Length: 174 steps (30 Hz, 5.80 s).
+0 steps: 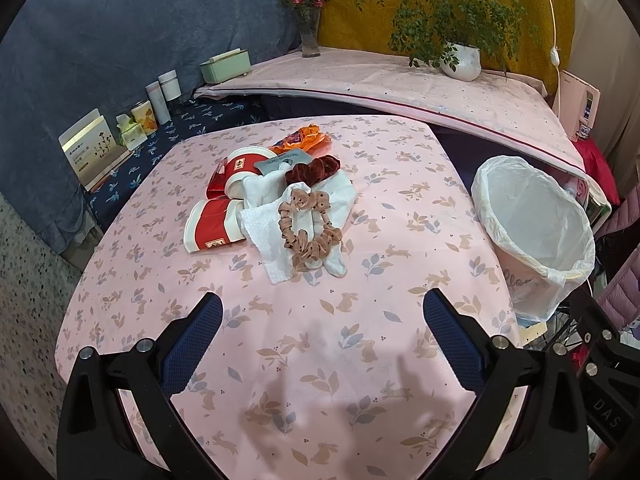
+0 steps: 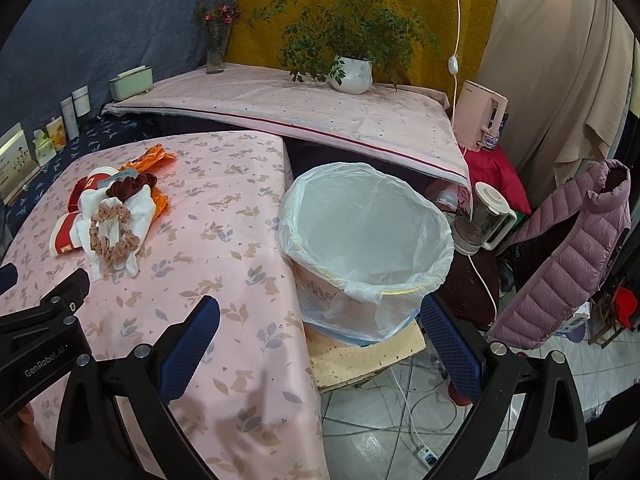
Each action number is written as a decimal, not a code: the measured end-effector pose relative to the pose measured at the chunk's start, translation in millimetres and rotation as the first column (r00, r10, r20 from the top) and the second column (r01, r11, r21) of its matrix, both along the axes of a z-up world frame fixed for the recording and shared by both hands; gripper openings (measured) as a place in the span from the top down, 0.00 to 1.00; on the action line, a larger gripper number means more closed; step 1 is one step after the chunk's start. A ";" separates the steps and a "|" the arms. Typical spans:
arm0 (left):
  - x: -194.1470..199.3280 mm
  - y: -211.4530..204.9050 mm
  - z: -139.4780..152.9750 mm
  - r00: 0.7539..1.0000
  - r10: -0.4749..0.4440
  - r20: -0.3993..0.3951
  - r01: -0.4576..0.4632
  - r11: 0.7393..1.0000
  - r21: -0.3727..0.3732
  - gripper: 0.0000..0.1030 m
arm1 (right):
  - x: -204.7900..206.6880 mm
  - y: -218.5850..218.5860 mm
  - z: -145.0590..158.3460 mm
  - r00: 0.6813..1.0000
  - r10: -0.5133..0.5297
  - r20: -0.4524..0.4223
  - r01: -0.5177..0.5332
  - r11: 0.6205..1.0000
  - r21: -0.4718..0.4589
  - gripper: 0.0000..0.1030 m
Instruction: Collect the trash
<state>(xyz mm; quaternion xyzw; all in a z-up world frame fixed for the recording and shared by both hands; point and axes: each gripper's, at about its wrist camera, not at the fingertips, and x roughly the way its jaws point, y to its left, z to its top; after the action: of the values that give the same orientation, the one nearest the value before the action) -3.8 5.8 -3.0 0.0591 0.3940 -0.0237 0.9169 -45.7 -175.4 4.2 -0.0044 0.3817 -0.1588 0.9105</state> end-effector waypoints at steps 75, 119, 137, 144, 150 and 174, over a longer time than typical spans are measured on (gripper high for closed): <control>10.4 -9.0 10.7 0.999 -0.024 0.041 0.026 0.998 -0.048 0.07 | 2.2 -14.2 7.1 0.998 -0.043 0.043 0.042 0.999 0.008 0.07; 108.8 138.7 -59.1 0.988 0.133 -0.074 -0.143 0.977 -0.156 0.07 | 168.9 144.4 -75.6 0.948 0.311 -0.060 -0.300 0.942 0.148 0.52; 121.8 122.5 -63.5 0.991 0.095 -0.095 -0.112 0.975 -0.191 0.07 | 169.8 127.8 -73.2 0.950 0.309 -0.041 -0.297 0.938 0.179 0.94; 128.4 89.1 -66.5 0.993 0.028 -0.113 -0.053 0.973 -0.225 0.07 | 155.4 90.4 -53.4 0.975 0.222 -0.013 -0.217 0.964 0.153 0.94; 137.4 71.4 -72.6 0.991 0.003 -0.132 -0.035 0.971 -0.239 0.21 | 146.5 67.1 -50.2 0.984 0.179 -0.007 -0.175 0.971 0.165 0.93; 111.0 25.4 -18.9 0.992 -0.109 -0.059 0.089 0.958 -0.274 0.99 | 113.4 14.0 -27.5 0.991 0.104 0.078 -0.120 0.966 0.229 0.93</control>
<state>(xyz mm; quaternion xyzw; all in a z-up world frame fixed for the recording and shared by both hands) 107.2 31.2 -21.9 -0.0483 0.4170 -0.1253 0.8989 67.7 -161.5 -23.3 0.0860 0.3670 -0.0613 0.9242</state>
